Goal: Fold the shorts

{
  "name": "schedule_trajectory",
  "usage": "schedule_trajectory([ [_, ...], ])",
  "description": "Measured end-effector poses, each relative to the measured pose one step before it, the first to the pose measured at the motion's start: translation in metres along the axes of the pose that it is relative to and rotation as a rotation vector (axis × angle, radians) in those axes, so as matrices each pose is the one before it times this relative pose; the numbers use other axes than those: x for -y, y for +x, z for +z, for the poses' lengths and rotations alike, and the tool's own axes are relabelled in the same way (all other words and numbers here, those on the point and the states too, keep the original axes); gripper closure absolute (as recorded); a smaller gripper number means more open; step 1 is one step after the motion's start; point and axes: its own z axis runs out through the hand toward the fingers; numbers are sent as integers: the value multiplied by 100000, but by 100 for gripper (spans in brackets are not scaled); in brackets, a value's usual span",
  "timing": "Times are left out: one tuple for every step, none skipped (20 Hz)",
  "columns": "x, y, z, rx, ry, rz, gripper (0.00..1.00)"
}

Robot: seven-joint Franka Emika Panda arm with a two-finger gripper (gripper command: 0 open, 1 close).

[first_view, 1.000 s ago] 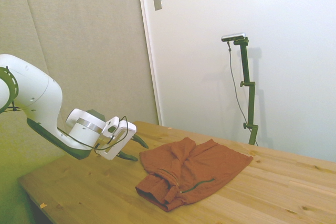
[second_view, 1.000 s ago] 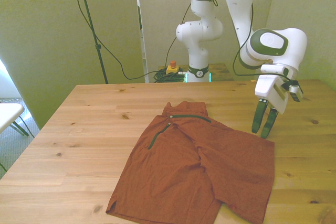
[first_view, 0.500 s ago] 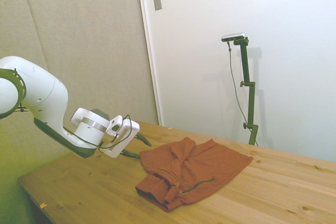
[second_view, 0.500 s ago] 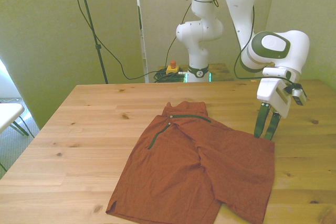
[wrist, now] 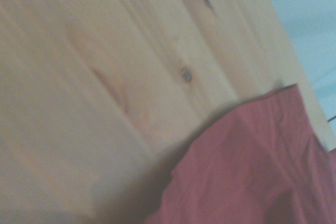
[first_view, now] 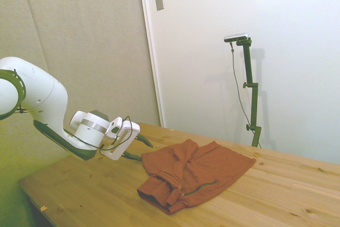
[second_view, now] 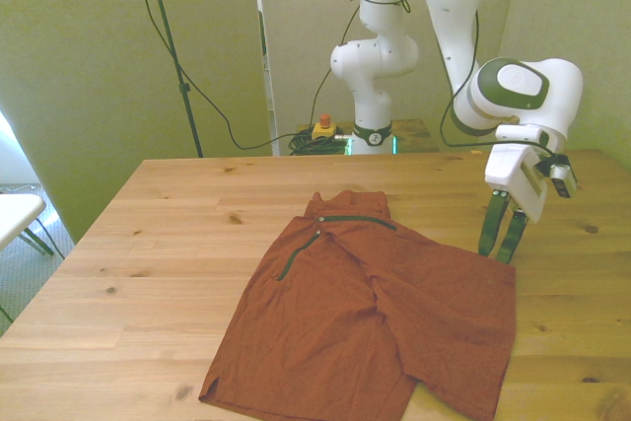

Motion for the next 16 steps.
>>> schedule_trajectory([
  [-270,1020,591,-750,-66,1491,0],
  [-136,667,286,-595,463,901,0],
  [79,432,141,-487,211,476,0],
  [175,154,105,-150,169,126,0],
  [126,-47,145,161,42,-82,0],
  [68,-148,278,365,-139,-116,0],
  [-16,-132,366,412,-258,-26,0],
  [-2,-107,432,427,-40,45,0],
  [63,-116,449,465,627,86,0],
  [78,-94,435,465,641,174,0],
  [95,-122,314,433,667,86,0],
  [78,-48,248,261,254,96,0],
  [80,-18,152,217,24,160,0],
  [9,12,79,153,-36,212,0],
  [-49,23,41,176,-86,300,0],
  [-96,-6,79,216,-173,252,100],
])
